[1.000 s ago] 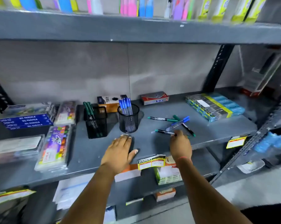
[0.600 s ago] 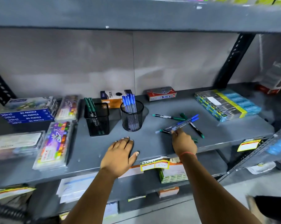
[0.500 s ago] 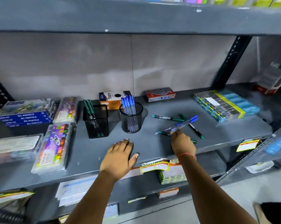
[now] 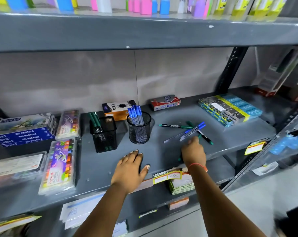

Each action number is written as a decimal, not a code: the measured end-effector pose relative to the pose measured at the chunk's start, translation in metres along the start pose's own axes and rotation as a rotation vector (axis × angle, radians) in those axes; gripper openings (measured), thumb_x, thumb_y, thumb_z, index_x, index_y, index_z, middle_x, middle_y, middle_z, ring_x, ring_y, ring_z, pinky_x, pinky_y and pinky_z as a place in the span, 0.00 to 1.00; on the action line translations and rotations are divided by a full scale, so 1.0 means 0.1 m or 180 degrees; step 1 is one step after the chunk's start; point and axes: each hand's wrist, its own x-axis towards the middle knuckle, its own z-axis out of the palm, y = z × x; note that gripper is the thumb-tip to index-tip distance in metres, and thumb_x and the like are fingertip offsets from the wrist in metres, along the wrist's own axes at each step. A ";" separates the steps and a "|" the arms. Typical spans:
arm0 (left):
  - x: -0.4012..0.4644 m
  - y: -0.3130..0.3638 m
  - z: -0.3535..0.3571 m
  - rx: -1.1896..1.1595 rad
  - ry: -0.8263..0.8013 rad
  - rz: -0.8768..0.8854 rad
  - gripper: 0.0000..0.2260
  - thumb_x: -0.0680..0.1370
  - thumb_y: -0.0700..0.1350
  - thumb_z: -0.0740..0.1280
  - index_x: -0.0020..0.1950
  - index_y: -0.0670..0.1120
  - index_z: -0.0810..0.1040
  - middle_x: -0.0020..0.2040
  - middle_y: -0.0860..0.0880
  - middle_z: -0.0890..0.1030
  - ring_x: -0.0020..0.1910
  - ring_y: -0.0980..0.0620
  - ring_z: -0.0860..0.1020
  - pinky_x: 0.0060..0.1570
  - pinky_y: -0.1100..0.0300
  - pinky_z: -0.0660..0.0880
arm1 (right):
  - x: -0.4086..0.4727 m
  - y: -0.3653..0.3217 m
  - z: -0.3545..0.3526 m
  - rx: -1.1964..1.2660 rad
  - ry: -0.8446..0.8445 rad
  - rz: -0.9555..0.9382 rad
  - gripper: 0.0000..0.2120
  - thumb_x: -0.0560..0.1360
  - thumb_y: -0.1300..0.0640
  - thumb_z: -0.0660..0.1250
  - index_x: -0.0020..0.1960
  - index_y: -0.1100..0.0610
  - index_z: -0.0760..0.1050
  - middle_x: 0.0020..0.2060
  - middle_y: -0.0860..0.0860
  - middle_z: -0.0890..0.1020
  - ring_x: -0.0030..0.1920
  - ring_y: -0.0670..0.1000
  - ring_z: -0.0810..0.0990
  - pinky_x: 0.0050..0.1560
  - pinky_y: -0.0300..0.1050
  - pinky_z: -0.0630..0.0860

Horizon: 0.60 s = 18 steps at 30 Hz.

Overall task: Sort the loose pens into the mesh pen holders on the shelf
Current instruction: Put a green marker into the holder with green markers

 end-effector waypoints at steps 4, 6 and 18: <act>-0.12 -0.16 -0.08 -0.0129 -0.0051 -0.0072 0.25 0.78 0.60 0.53 0.72 0.49 0.59 0.75 0.48 0.59 0.73 0.50 0.56 0.71 0.55 0.52 | -0.13 -0.32 0.08 0.1118 0.0352 -0.0335 0.10 0.75 0.62 0.61 0.55 0.57 0.67 0.52 0.63 0.81 0.51 0.64 0.78 0.48 0.50 0.71; -0.24 -0.31 -0.12 -0.0069 -0.0032 -0.0147 0.26 0.78 0.60 0.52 0.72 0.50 0.58 0.75 0.48 0.58 0.73 0.50 0.56 0.72 0.56 0.51 | -0.22 -0.60 0.16 0.1643 0.0355 -0.0546 0.18 0.75 0.64 0.63 0.64 0.57 0.66 0.42 0.57 0.82 0.45 0.59 0.79 0.46 0.45 0.71; -0.55 -0.77 -0.27 0.0097 0.0238 -0.0480 0.26 0.77 0.60 0.52 0.71 0.49 0.60 0.74 0.47 0.62 0.72 0.48 0.60 0.72 0.54 0.53 | -0.63 -1.82 0.82 0.1555 -0.0857 -0.1554 0.04 0.74 0.61 0.66 0.42 0.61 0.75 0.37 0.59 0.82 0.38 0.59 0.82 0.46 0.54 0.81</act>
